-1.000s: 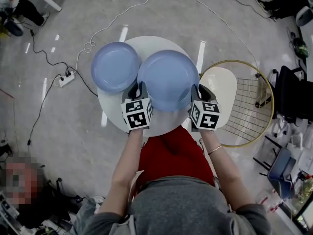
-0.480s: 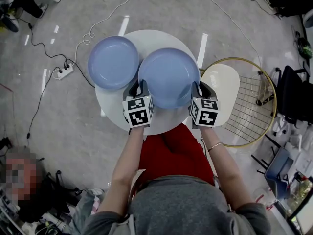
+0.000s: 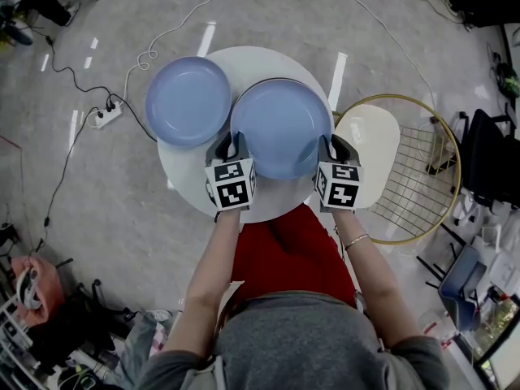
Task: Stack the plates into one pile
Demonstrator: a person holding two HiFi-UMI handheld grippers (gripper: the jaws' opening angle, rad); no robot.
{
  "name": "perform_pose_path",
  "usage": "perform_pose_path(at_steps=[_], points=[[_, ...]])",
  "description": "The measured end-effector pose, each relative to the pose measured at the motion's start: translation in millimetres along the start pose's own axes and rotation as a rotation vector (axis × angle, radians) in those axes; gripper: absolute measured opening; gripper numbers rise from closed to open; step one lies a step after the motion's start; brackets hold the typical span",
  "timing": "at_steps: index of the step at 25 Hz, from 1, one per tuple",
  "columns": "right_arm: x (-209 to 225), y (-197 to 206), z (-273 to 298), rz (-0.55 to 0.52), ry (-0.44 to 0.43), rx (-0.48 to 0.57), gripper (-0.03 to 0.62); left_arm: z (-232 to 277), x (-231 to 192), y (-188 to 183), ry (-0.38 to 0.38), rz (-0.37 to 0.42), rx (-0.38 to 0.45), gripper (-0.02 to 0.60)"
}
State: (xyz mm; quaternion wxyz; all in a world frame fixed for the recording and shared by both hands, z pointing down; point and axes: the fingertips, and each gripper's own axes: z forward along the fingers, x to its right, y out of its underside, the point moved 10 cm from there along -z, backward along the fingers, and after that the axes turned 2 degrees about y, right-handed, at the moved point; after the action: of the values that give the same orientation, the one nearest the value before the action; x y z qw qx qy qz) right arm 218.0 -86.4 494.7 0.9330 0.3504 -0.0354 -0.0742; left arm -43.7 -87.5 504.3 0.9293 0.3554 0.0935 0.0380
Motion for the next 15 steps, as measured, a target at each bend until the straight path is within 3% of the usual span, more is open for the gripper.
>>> perform_pose_path(at_steps=[15], points=[[-0.7, -3.9, 5.8, -0.029, 0.023, 0.019, 0.092, 3.5, 2.3, -3.8, -0.009, 0.031, -0.025, 0.101]])
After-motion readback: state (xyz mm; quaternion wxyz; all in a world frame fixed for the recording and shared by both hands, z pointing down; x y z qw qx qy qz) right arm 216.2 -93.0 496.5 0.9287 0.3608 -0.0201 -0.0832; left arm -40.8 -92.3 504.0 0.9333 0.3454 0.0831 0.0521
